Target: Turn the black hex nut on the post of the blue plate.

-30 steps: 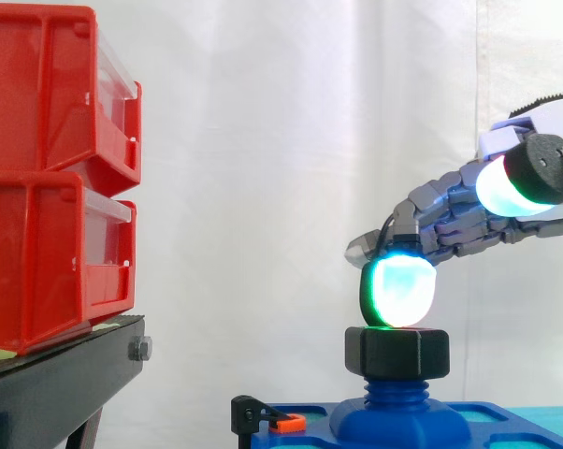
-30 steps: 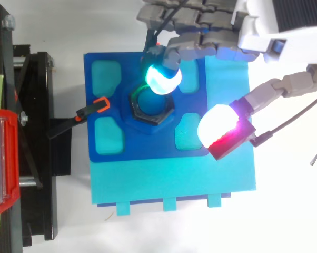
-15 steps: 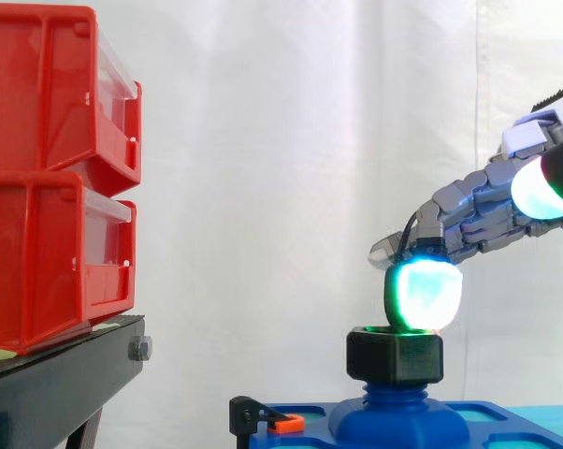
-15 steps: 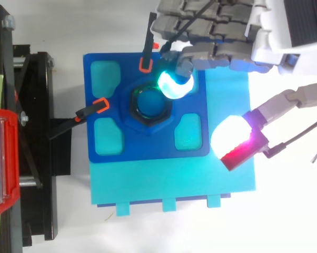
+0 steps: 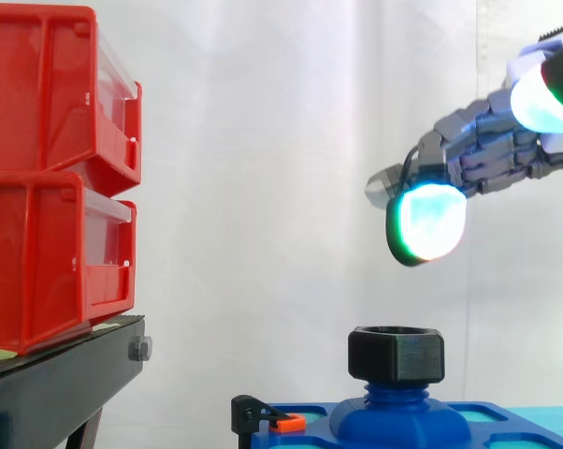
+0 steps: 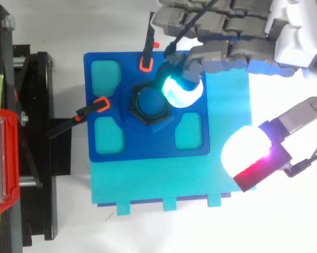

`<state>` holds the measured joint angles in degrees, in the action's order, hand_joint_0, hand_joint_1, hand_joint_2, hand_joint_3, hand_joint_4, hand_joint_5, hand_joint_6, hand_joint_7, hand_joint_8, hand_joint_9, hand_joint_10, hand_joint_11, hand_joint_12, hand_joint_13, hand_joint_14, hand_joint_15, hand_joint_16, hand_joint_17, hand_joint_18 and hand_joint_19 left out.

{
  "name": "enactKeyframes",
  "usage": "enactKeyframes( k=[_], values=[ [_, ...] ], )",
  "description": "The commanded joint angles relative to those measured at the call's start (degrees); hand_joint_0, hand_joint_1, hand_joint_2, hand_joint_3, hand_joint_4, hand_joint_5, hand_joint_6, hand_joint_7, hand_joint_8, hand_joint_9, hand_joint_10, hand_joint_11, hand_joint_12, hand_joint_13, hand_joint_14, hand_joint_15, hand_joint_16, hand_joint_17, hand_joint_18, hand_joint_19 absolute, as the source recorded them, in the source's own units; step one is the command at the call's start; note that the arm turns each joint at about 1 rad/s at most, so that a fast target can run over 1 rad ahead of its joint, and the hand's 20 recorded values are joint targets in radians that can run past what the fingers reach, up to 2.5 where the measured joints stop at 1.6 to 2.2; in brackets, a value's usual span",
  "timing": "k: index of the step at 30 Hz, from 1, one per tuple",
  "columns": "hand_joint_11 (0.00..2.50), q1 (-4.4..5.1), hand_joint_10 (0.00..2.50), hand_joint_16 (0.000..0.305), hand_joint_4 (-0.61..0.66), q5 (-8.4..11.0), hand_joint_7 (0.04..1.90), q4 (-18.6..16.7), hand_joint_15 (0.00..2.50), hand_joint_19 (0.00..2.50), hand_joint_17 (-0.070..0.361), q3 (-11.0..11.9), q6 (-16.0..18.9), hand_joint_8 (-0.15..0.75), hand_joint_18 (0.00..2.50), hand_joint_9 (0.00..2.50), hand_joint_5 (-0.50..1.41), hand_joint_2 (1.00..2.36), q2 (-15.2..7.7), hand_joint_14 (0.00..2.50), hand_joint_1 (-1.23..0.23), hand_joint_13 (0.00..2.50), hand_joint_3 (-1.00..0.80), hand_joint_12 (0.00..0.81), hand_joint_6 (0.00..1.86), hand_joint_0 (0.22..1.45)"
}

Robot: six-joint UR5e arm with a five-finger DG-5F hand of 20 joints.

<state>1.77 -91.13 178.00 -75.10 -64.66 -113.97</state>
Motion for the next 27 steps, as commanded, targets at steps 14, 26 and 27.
enactKeyframes(
  k=[14,26,27],
  values=[
    [0.0,2.28,0.0,0.051,0.26,5.62,0.92,-9.2,0.0,0.09,0.114,1.5,2.0,0.228,0.0,0.0,-0.2,1.0,-4.8,0.0,-0.22,0.0,-0.5,0.365,0.5,0.47],
    [0.0,2.89,0.0,0.051,0.25,5.88,0.9,-10.3,0.0,0.09,0.114,2.5,0.9,0.226,0.0,0.0,-0.2,1.0,-6.7,0.0,-0.21,0.0,-0.5,0.366,0.5,0.47],
    [0.0,2.98,0.0,0.051,0.26,5.88,0.9,-10.1,0.0,0.1,0.114,2.5,0.7,0.226,0.0,0.0,-0.2,1.0,-6.7,0.0,-0.22,0.0,-0.5,0.367,0.5,0.47]
  ],
)
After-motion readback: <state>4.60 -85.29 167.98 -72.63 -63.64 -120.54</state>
